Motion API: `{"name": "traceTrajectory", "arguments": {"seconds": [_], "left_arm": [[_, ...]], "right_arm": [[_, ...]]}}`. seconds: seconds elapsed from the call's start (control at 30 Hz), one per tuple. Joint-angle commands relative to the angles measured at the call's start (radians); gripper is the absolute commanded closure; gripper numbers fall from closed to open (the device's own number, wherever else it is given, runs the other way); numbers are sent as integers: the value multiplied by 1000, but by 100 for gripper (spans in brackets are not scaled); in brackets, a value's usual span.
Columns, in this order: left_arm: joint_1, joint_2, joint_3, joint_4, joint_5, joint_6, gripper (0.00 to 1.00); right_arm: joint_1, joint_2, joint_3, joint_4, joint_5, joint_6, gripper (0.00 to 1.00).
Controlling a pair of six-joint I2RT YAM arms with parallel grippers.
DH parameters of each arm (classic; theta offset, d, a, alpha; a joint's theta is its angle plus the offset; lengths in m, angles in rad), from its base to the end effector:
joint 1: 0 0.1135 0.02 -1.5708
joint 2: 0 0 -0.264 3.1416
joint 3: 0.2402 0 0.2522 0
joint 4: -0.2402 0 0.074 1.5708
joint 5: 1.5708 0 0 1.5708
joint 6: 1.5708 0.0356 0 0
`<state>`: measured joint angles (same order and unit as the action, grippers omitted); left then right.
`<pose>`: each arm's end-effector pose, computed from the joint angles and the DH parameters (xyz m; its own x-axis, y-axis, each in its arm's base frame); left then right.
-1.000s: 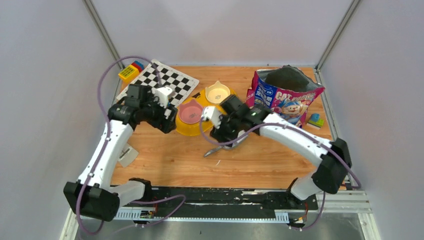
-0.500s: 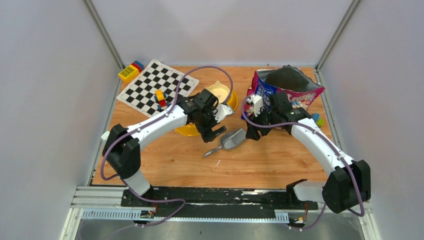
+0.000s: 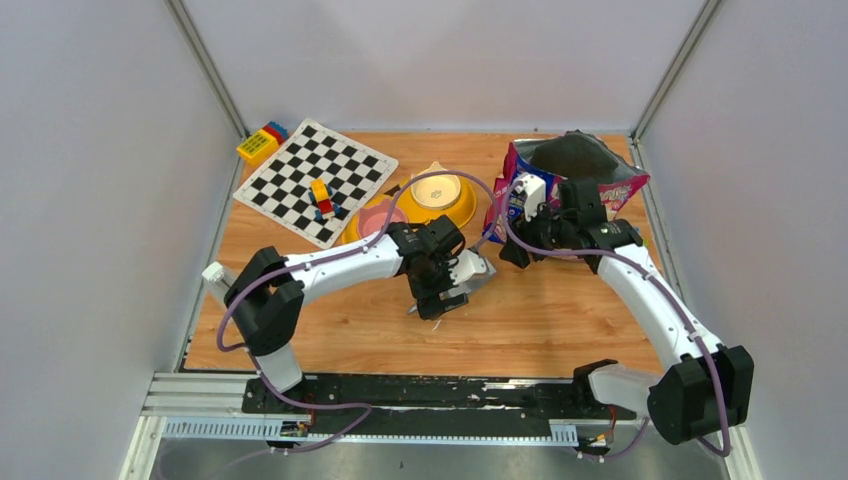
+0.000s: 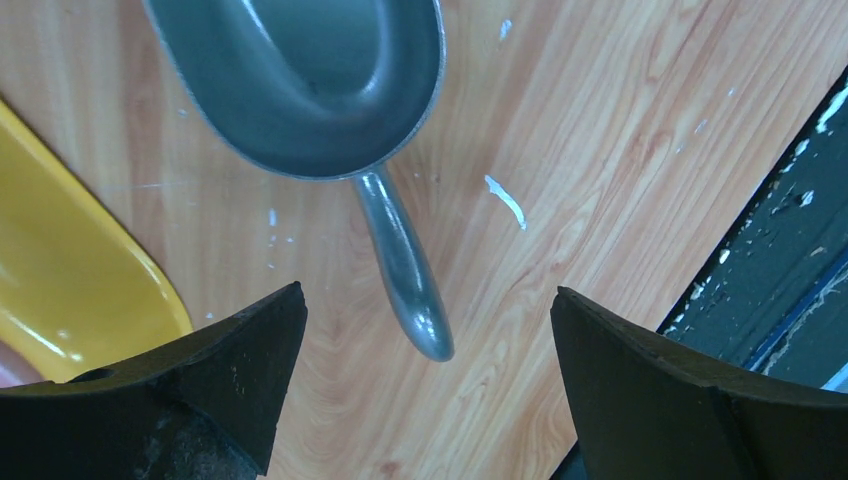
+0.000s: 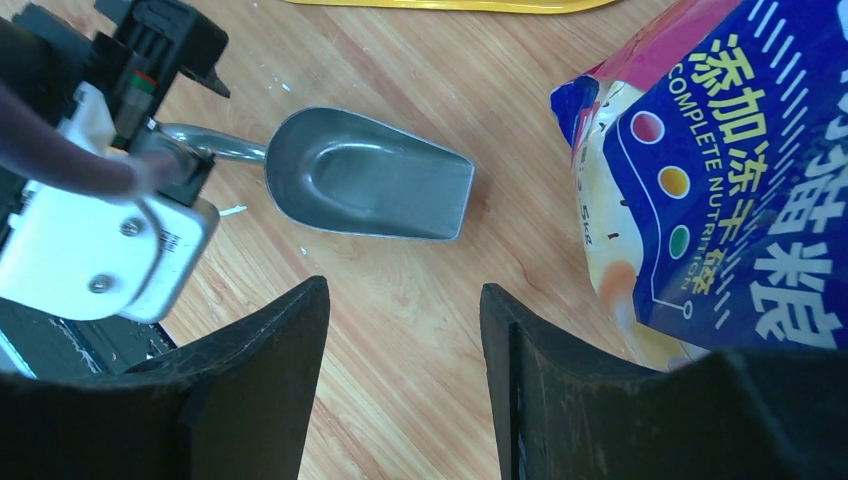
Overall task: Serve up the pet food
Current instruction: Pick up the spatula from the center of the board.
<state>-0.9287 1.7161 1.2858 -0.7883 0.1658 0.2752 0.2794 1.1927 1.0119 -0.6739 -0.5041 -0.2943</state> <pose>0.2010 -0.2786 0.2246 -0.3170 0.8715 -0.3741 0.9457 0.3203 -0.0553 0.2292 0.0836 0.2945 -0.5355 -0.4179 -0.7339 -0.7331 0.6614 0.1583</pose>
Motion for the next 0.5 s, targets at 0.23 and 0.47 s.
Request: {"name": "traceTrajectory", "arguments": {"seconds": [0.23,0.47], "left_arm": [[-10,113,-14,42,-152,5,14],[-10,126,-16,44,-154,12,52]], "right_arm": [[-23,-49,1,43,-37,8,42],[-25,-54,-1,43,-50,4,42]]}}
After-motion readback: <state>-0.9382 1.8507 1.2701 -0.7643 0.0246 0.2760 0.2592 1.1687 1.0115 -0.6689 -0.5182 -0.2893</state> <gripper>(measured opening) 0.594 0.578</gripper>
